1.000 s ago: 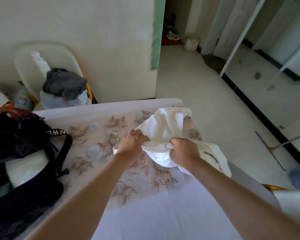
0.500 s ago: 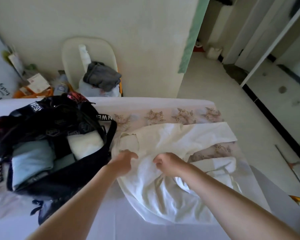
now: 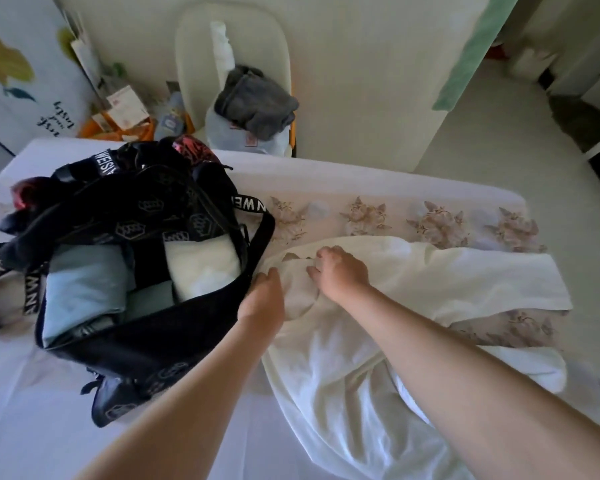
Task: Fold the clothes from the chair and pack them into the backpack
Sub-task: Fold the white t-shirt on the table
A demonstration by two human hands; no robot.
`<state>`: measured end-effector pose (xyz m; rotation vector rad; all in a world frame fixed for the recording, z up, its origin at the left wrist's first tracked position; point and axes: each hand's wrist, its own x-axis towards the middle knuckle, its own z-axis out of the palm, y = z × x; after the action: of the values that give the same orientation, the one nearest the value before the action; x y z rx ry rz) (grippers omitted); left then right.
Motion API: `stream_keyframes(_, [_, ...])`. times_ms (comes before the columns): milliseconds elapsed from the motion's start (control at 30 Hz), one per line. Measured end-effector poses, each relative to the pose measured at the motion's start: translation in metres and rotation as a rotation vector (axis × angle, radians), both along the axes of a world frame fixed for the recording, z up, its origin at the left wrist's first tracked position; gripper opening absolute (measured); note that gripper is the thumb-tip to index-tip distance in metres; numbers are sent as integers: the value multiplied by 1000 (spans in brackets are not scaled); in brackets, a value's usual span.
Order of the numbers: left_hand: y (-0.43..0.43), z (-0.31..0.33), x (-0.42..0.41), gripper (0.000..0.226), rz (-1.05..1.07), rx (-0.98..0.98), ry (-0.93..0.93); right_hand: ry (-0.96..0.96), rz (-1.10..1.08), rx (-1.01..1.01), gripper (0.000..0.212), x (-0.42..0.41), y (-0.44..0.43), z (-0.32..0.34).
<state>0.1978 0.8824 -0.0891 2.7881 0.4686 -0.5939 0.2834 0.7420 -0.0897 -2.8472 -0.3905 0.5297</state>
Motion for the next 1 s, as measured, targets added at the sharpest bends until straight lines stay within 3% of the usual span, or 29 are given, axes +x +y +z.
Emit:
stream_keyframes(167, [-7,2,13,56,-99,141,-31,-62,-46,-149,26,12,9,-15])
stream_keyframes(300, [-4,3,22,58,-188,205,-83,-49,-124,-41,27,22,-11,-9])
stream_keyframes(467, [0,20,29,56,-192,-27,-86,-189,-214,57,24,33,-47,29])
stream_keyframes(567, [4,45,39,35,-144,-113,-239,-258,-311,144,17,39,-65,65])
stream_keyframes(700, [9,104,57,23,-11,-329,-368,-367,-388,306,15,40,-81,123])
stream_keyframes(867, [9,191,74,23,-40,-474,-462,-346,-466,629,21,33,-91,207])
stream_keyframes(1000, [3,252,77,20,-144,-474,-601,-466,-401,590,17,9,-102,271])
